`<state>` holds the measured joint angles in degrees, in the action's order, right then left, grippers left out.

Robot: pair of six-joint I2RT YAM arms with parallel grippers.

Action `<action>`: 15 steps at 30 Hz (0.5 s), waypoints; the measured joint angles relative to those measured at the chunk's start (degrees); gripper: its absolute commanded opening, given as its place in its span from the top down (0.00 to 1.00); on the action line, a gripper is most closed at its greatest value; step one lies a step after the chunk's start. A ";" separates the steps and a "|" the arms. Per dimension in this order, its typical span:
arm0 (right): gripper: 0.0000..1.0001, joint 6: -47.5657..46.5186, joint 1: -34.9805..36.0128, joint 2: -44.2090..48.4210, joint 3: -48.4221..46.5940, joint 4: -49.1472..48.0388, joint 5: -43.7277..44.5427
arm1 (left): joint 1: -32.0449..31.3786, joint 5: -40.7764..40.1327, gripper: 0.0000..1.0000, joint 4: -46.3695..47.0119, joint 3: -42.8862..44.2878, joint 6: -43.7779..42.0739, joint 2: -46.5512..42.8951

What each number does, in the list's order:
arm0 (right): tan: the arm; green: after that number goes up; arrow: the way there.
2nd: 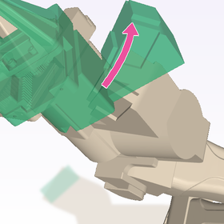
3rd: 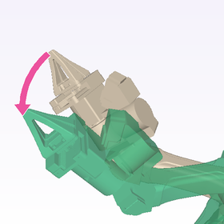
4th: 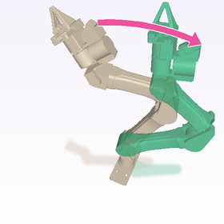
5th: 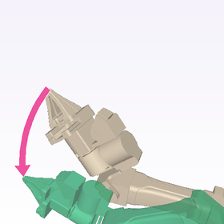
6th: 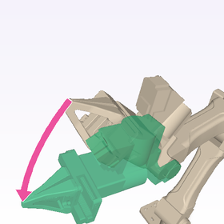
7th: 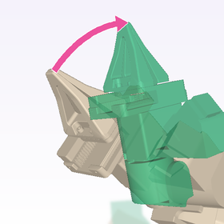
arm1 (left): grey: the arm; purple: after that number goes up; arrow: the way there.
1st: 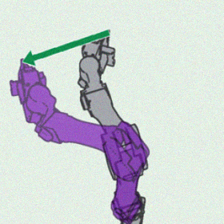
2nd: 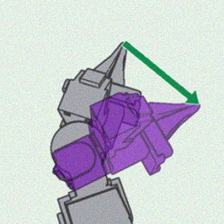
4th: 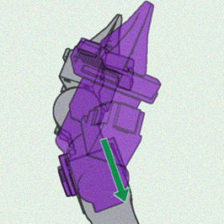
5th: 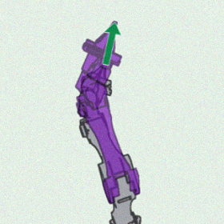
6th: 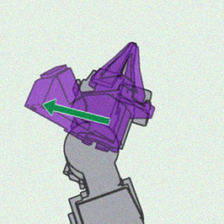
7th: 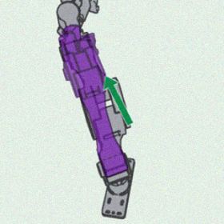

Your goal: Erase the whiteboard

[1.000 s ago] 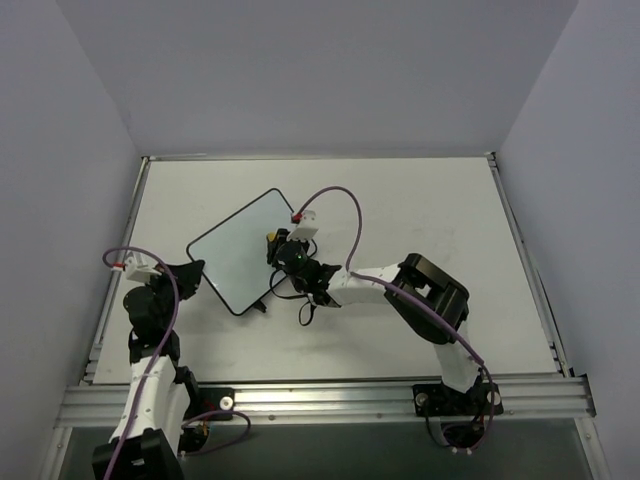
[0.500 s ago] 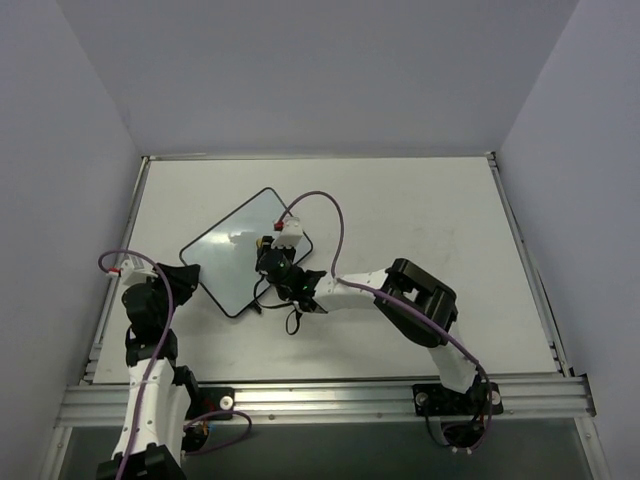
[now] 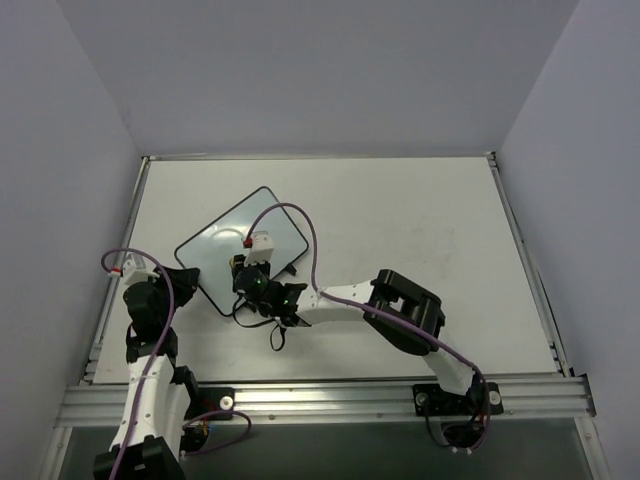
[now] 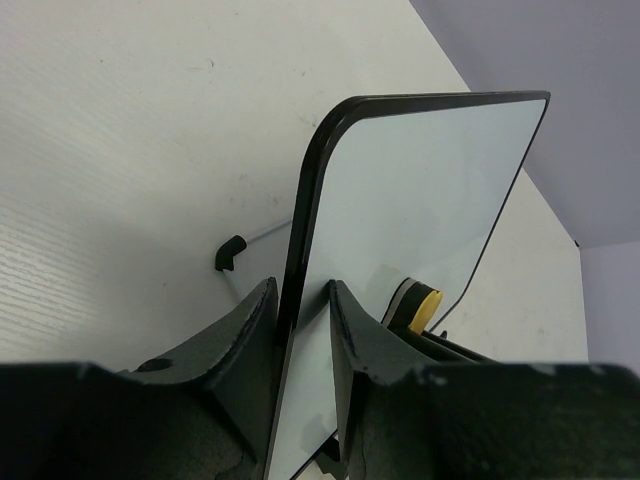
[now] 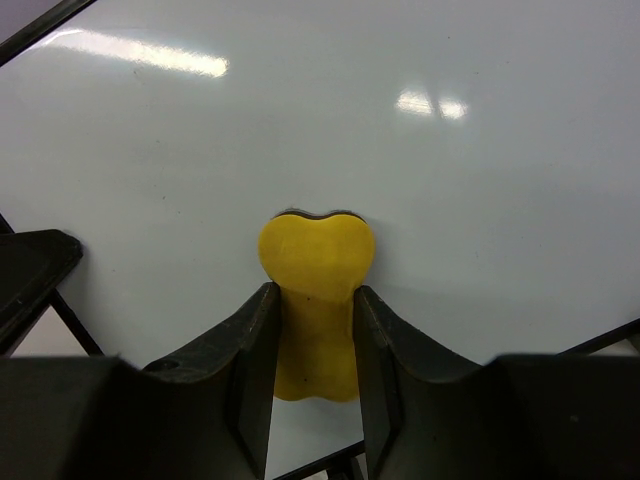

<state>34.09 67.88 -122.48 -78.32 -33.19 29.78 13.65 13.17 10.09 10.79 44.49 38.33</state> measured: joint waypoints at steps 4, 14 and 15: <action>1.00 0.79 -0.76 0.24 1.53 -1.90 -0.57 | -0.04 -0.02 0.67 0.00 0.00 -0.15 0.00; 1.00 5.01 -5.35 4.85 13.22 -8.17 -5.99 | -0.20 0.09 0.67 0.00 0.02 -0.17 0.00; 1.00 5.27 -5.90 5.11 13.92 -8.35 -6.29 | -0.22 0.09 0.67 -0.04 0.02 -0.20 0.00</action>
<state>39.35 61.98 -117.36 -64.40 -41.54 23.49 13.43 13.26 10.04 10.81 44.29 38.33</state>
